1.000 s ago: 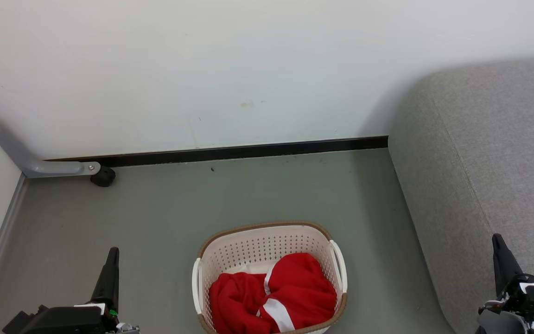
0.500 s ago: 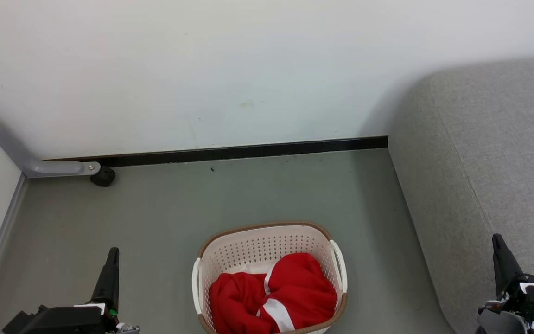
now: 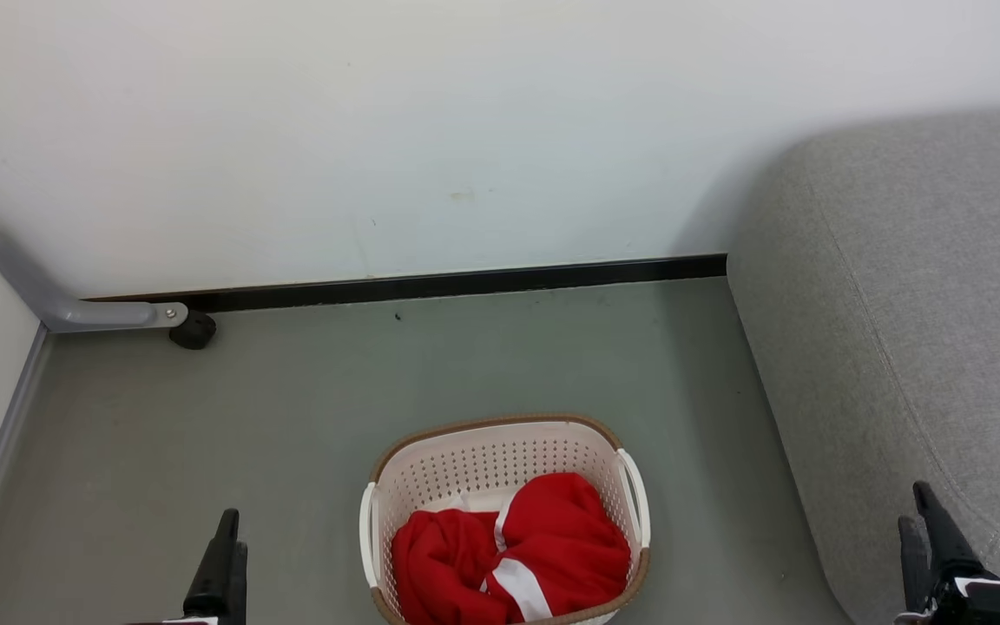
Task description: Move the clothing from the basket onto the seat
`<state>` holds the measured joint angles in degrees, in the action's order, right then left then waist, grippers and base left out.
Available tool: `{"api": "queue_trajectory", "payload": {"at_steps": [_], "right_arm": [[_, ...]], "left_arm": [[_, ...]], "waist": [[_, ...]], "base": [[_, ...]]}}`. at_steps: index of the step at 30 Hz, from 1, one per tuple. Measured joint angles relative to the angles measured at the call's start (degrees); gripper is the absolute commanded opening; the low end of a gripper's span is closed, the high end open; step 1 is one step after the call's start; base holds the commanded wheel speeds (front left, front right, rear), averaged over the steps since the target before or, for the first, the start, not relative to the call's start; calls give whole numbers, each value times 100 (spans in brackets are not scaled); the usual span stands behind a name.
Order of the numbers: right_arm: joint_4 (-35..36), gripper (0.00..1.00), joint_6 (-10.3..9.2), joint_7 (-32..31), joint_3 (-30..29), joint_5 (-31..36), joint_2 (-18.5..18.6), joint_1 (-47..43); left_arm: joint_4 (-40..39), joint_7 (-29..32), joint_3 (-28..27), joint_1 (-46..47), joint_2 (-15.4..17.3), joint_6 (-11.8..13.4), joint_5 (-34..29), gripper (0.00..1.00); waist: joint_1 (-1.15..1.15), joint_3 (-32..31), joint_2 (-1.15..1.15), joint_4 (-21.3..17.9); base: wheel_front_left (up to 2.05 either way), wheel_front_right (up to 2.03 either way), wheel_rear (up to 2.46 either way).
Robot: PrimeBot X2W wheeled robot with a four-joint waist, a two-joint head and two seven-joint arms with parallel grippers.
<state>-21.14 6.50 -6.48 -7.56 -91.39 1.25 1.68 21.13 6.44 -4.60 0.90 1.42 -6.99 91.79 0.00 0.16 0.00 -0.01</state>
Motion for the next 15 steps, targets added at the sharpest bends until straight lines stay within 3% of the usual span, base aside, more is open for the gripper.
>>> {"api": "queue_trajectory", "payload": {"at_steps": [15], "right_arm": [[24,100,0,20,134,229,121,174]], "left_arm": [[80,-309,272,167,21,0,-258,100]], "waist": [[0,23,0,1]], "base": [[0,0,0]]}}
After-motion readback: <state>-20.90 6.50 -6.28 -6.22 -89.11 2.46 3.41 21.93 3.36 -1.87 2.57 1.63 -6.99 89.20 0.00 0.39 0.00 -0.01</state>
